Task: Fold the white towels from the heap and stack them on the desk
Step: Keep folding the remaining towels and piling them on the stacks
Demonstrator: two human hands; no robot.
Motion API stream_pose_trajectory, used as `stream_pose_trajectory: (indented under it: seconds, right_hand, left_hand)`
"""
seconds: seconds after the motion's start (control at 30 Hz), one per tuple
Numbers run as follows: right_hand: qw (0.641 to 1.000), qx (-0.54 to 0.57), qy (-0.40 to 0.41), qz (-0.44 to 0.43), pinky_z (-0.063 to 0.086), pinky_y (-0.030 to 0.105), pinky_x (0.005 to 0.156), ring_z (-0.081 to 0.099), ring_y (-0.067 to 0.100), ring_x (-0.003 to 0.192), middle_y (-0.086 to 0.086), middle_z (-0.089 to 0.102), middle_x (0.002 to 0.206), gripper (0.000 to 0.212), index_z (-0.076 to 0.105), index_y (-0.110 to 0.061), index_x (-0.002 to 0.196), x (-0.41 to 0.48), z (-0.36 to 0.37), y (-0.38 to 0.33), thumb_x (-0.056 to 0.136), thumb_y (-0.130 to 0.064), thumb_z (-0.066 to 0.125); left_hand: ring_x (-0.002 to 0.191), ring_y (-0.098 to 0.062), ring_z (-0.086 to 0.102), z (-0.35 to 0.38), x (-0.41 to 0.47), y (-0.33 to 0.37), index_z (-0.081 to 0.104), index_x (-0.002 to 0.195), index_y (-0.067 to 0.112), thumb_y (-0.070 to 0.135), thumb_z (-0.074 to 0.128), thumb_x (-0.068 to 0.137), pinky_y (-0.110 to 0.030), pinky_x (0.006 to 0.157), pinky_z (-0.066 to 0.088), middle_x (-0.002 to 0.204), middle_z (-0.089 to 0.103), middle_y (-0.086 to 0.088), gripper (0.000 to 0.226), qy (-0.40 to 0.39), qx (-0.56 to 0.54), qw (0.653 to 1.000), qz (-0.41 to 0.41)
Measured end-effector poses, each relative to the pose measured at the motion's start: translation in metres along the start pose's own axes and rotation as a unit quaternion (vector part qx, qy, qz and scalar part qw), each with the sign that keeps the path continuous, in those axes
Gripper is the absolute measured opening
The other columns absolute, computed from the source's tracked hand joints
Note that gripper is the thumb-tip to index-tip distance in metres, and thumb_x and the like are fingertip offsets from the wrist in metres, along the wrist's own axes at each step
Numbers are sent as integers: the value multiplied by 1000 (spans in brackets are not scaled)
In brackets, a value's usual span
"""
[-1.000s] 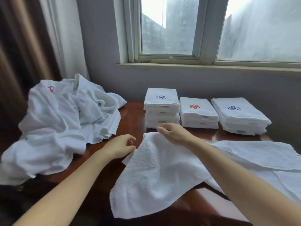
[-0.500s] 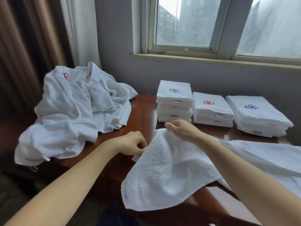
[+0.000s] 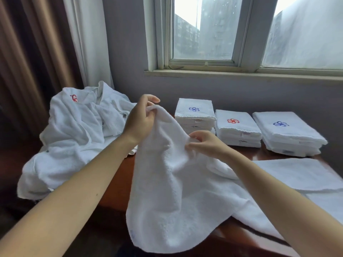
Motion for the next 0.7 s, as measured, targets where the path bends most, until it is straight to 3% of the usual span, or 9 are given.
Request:
stream_pose_trajectory:
  seconds: [0.1, 0.27, 0.37, 0.43, 0.53, 0.63, 0.7]
  right_hand:
    - [997, 63, 26, -20, 34, 17, 46, 45, 2, 49, -17, 48, 53, 23, 64, -28, 61, -1, -12, -9, 78, -18, 75]
    - [995, 80, 46, -42, 40, 19, 55, 51, 4, 56, -13, 58, 60, 6, 72, -22, 80, -2, -35, -24, 82, -19, 77]
    - [998, -23, 39, -42, 44, 25, 61, 54, 8, 63, -8, 60, 67, 4, 74, -20, 81, 2, -34, -22, 81, -17, 76]
    - [988, -127, 77, -40, 48, 30, 67, 53, 9, 66, -10, 59, 71, 8, 72, -22, 77, 4, -31, -17, 81, -16, 73]
    - [982, -150, 115, -24, 53, 34, 77, 58, 11, 77, -11, 61, 81, 3, 68, -26, 86, 6, -25, -7, 84, -25, 69]
    - [982, -159, 101, -14, 48, 30, 74, 58, 10, 82, -12, 60, 94, 33, 60, -33, 106, 8, -14, 0, 76, -38, 75]
    - [968, -221, 113, -29, 41, 28, 67, 56, 11, 85, -13, 56, 98, 36, 58, -34, 107, 7, -11, -4, 74, -36, 73]
  left_hand:
    - [97, -8, 58, -1, 12, 19, 55, 120, 19, 2, 48, 97, -21, 83, 46, 100, 57, 14, 30, 5, 33, 999, 38]
    - [100, -22, 62, -20, 31, 38, 61, 121, 17, 0, 49, 93, -35, 80, 51, 103, 66, 0, 36, 37, 153, 982, 102]
    - [100, -26, 58, -25, 37, 34, 62, 124, 18, -3, 49, 91, -36, 81, 49, 100, 69, -4, 41, 38, 196, 974, 111]
    - [100, -26, 57, -23, 39, 25, 64, 125, 20, -3, 48, 91, -36, 82, 48, 98, 69, -7, 44, 31, 209, 972, 99]
    - [100, -25, 55, -22, 41, 9, 66, 122, 24, -3, 46, 91, -33, 84, 46, 98, 67, -9, 46, 34, 203, 977, 61]
    - [99, -17, 53, -23, 43, 1, 67, 118, 26, -7, 46, 86, -24, 79, 41, 94, 68, 2, 50, 44, 174, 983, 38]
    - [98, -17, 54, -25, 42, -3, 68, 116, 27, -6, 47, 85, -28, 81, 45, 92, 69, 5, 49, 51, 190, 980, 33]
Point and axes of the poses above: each hand's wrist, its own x-axis towards the middle knuckle, its own z-axis out of the palm, y = z × x, the point moved 7 cm from there along x, towards the middle knuckle
